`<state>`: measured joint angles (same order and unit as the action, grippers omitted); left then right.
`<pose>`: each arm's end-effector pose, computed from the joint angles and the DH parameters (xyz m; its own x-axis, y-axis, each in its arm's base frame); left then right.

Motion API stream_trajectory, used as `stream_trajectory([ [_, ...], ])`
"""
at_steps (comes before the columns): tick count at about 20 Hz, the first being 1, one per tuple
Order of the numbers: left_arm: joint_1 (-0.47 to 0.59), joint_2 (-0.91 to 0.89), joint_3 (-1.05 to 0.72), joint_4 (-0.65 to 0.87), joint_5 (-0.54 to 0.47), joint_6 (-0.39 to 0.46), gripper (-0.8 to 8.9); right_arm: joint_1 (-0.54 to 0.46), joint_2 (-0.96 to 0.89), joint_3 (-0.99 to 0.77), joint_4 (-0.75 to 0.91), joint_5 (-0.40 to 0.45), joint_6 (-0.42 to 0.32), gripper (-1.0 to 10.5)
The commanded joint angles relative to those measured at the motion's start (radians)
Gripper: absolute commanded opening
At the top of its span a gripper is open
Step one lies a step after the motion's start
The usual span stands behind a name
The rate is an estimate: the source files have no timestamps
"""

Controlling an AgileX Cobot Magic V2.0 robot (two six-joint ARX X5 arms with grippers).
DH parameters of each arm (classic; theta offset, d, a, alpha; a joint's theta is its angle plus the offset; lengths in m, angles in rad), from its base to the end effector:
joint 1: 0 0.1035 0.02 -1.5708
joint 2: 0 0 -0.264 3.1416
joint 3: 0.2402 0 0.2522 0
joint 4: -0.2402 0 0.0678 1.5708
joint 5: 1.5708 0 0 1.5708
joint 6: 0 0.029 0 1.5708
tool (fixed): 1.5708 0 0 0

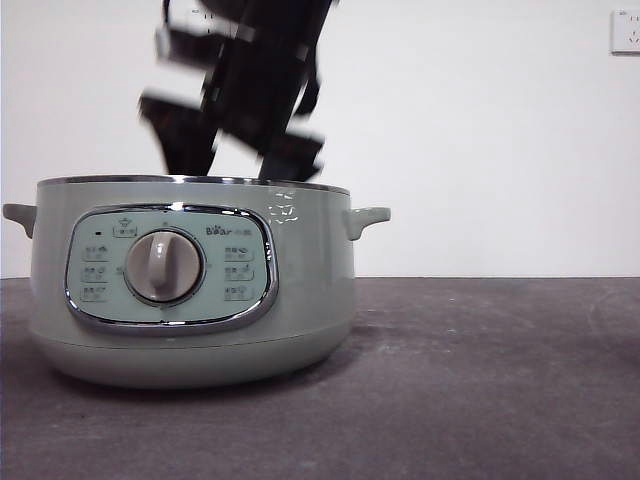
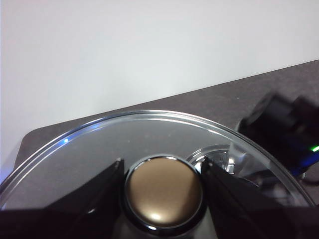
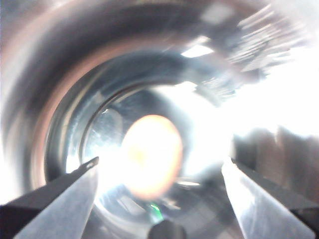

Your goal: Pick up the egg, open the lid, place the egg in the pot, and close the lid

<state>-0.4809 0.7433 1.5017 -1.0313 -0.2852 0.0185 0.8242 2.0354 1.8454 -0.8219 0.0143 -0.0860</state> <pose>0.0519 -0.0179 0.4684 0.9494 -0.1780 -0.2586 0.2081 0.9736 0.0936 0.3001 0.3238 0.2701 0.3706 0.3795 -0.8478 -0.7755 0.6287 -0.0576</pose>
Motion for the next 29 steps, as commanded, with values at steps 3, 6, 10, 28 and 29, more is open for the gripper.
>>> stream_trajectory([
  [3, -0.003, 0.039, 0.014, 0.095, 0.005, 0.009, -0.07, -0.036, -0.218, 0.005, -0.096, 0.099, 0.018, 4.1],
  [6, -0.003, 0.111, 0.014, 0.144, 0.008, 0.009, -0.07, -0.072, -0.389, 0.005, -0.125, 0.098, 0.044, 4.1],
  [10, -0.005, 0.208, 0.010, 0.230, 0.084, 0.007, -0.07, -0.079, -0.533, 0.005, -0.178, 0.099, 0.048, 4.1],
  [28, -0.037, 0.333, -0.531, 0.901, 0.135, -0.125, -0.08, -0.085, -0.689, 0.005, -0.365, 0.228, 0.109, 4.1],
  [29, -0.037, 0.350, -0.535, 0.910, 0.136, -0.126, -0.08, -0.085, -0.689, 0.005, -0.366, 0.228, 0.115, 4.1],
])
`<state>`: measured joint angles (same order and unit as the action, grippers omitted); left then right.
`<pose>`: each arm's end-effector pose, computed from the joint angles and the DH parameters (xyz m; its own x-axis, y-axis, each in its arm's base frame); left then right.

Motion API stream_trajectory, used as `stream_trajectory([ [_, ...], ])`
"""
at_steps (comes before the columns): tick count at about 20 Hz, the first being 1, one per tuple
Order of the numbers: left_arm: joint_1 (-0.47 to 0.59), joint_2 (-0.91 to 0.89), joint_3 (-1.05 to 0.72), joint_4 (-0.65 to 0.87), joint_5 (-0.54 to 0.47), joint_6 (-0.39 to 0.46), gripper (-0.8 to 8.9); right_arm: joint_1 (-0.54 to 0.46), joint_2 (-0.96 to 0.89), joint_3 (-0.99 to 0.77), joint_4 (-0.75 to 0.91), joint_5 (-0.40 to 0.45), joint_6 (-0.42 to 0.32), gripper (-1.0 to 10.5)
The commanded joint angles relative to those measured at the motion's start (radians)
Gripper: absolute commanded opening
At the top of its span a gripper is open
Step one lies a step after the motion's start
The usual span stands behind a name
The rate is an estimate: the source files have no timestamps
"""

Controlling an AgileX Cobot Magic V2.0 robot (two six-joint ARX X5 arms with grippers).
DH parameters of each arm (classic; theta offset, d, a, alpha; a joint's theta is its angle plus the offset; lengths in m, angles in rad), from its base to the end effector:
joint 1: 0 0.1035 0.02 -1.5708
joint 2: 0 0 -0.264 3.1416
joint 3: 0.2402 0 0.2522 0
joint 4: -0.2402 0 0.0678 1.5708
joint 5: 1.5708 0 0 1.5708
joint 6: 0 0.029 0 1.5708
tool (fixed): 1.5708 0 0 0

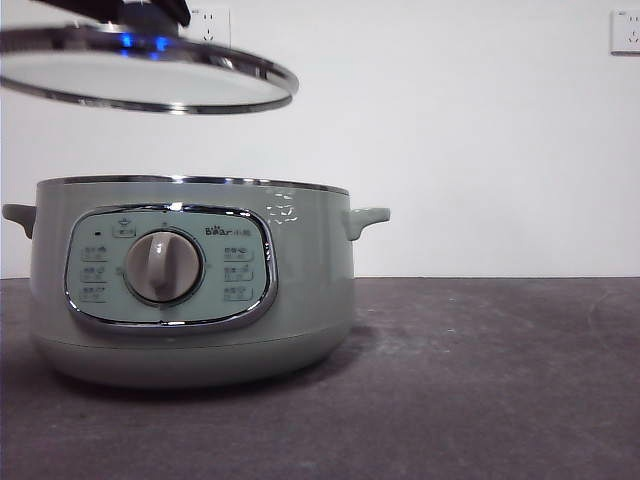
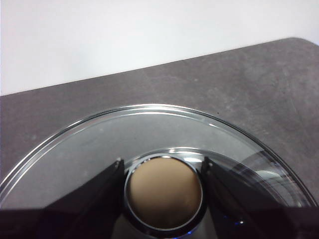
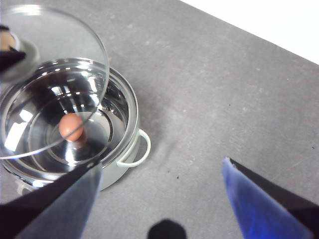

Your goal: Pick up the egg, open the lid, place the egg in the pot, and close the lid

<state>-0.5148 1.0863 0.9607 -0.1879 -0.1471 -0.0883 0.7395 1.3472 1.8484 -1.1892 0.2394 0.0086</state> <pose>0.2104 -0.1142 0.3362 0.8912 -0.3357 -0.3051 0.3406 0.9394 -0.0389 0.1684 0.1443 0.4703 0.7143 0.3306 -0.6169 -0.5153 0.8448 -0.1439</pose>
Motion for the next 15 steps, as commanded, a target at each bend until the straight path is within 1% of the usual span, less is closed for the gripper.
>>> stream_trajectory([
  [1, -0.003, 0.024, 0.006, 0.074, -0.001, -0.021, -0.08, 0.000, -0.001, 0.002, 0.001, 0.003, 0.021, 4.1],
  [3, -0.003, 0.068, 0.006, 0.106, 0.022, -0.024, -0.08, 0.000, -0.001, 0.002, 0.001, 0.003, 0.024, 4.1],
  [7, -0.006, 0.144, 0.006, 0.128, 0.020, -0.070, -0.08, 0.000, -0.001, 0.002, -0.002, 0.003, 0.024, 4.1],
  [15, -0.043, 0.179, 0.006, 0.145, 0.019, -0.074, -0.08, 0.000, -0.001, 0.002, -0.002, 0.003, 0.024, 4.1],
])
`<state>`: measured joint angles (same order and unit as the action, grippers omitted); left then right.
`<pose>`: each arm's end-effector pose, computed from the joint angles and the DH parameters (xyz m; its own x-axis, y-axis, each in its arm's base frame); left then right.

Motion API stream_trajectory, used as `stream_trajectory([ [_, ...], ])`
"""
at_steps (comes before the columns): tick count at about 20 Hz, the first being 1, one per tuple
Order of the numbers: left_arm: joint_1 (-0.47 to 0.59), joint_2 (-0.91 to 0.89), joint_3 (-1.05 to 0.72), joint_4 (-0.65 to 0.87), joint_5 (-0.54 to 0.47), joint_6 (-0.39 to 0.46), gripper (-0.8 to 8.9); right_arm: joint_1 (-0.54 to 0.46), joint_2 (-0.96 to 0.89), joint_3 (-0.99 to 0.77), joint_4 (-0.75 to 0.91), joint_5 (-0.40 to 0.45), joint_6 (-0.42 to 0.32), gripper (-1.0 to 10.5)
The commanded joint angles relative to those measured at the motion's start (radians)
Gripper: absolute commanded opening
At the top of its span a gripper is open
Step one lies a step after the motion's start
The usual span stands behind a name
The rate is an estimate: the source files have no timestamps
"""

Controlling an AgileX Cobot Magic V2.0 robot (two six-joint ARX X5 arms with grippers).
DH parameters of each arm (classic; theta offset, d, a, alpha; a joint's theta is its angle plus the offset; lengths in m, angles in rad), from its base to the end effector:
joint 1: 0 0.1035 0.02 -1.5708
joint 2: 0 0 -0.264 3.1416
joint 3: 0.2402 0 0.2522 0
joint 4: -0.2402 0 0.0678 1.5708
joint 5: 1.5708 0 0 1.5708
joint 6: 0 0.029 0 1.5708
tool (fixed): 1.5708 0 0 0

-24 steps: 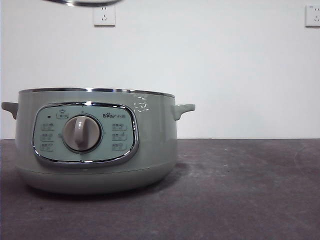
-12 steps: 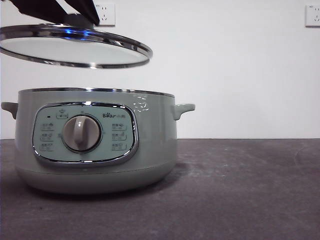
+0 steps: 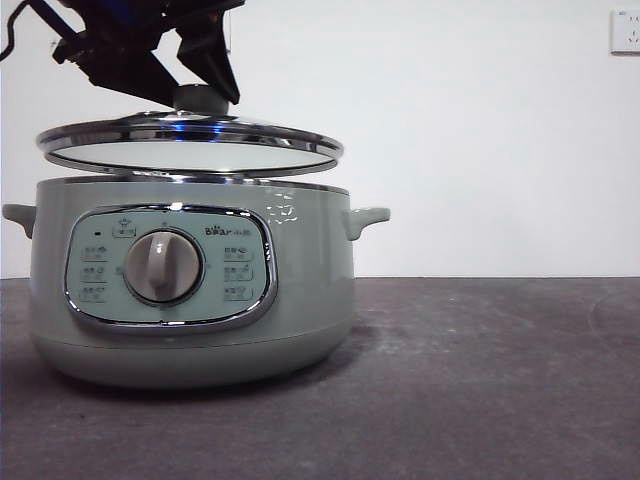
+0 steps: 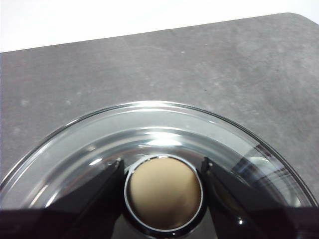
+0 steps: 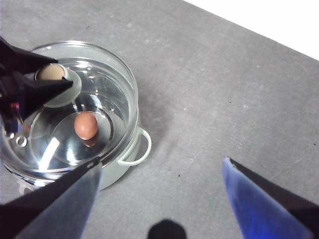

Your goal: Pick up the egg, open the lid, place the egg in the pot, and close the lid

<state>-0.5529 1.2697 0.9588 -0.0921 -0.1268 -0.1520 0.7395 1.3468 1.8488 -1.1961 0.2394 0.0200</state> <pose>0.2420 -0.1450 0.2999 0.8430 -0.3716 -0.3890 0.3666 0.9260 -0.0903 0.1679 0.1439 0.4700 0.7115 0.3280 -0.6214 -0.5105 0.8490 -0.1363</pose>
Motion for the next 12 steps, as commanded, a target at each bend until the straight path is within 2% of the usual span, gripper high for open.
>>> stream_trajectory([
  [1, -0.007, -0.001, 0.008, 0.047, -0.001, -0.011, -0.08, 0.000, -0.001, 0.001, 0.005, 0.003, 0.013, 4.1],
  [12, -0.010, 0.016, -0.045, 0.044, -0.002, -0.039, -0.08, 0.000, -0.001, 0.001, 0.004, 0.003, 0.013, 4.1],
])
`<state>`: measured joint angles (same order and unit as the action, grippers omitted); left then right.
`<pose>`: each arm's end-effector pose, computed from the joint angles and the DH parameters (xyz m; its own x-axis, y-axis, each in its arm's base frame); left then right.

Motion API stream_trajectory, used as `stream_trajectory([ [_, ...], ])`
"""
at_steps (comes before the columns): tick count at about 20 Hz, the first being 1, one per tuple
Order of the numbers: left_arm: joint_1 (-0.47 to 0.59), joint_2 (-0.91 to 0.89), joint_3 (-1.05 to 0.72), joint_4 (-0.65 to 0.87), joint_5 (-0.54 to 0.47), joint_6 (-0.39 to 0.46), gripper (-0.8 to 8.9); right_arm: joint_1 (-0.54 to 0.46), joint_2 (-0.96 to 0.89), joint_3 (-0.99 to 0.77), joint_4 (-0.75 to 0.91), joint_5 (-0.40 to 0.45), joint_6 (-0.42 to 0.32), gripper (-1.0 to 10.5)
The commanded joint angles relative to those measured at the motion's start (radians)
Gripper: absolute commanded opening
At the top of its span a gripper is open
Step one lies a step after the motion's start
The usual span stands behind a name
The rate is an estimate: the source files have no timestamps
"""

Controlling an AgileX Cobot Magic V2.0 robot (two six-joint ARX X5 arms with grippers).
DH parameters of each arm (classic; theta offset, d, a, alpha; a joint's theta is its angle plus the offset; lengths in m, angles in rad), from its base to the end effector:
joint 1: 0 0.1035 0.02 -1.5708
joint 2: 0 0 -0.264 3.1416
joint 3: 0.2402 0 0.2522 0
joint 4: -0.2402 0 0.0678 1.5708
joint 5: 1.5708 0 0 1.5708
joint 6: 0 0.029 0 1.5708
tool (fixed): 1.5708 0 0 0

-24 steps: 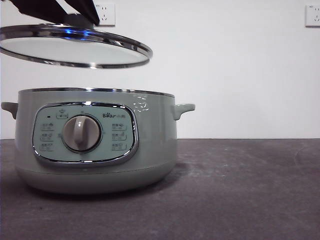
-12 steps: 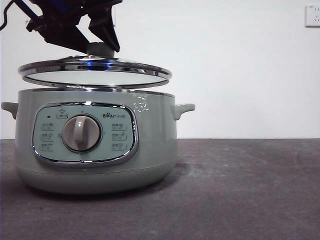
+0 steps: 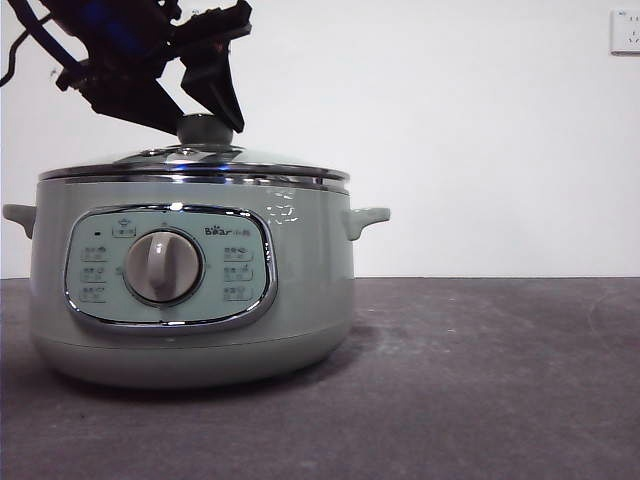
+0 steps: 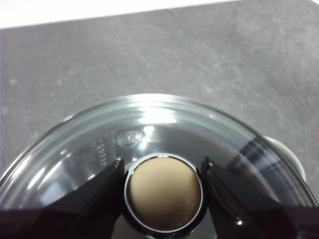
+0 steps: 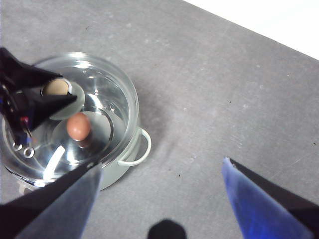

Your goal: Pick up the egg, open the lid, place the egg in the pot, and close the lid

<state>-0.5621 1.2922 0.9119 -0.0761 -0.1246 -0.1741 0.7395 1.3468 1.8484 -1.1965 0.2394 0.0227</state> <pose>0.2421 -0.1482 0.2795 0.8199 -0.3696 -0.4373 0.3633 0.9261 -0.1015 0.1679 0.1439 0.4698 0.7111 0.3277 -0.6220 -0.5093 0.8501 -0.1344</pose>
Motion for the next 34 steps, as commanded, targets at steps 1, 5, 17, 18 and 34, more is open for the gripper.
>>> stream_trajectory([
  [1, -0.004, -0.006, 0.002, 0.031, -0.004, -0.017, -0.08, 0.000, -0.001, 0.002, 0.004, 0.003, 0.010, 4.1],
  [5, -0.007, 0.009, 0.002, 0.026, -0.004, -0.013, -0.08, 0.000, -0.001, 0.002, 0.005, 0.003, 0.010, 4.1],
  [17, 0.002, 0.053, 0.013, -0.006, -0.005, -0.005, 4.21, 0.000, -0.001, 0.002, 0.004, 0.003, 0.014, 4.1],
  [18, 0.002, 0.046, 0.020, -0.008, -0.004, -0.005, 4.22, 0.000, -0.001, 0.002, 0.004, 0.003, 0.014, 4.1],
  [34, -0.049, -0.479, 0.090, -0.360, 0.003, 0.037, 3.18, 0.000, -0.220, -0.388, 0.261, 0.001, 0.041, 2.9],
])
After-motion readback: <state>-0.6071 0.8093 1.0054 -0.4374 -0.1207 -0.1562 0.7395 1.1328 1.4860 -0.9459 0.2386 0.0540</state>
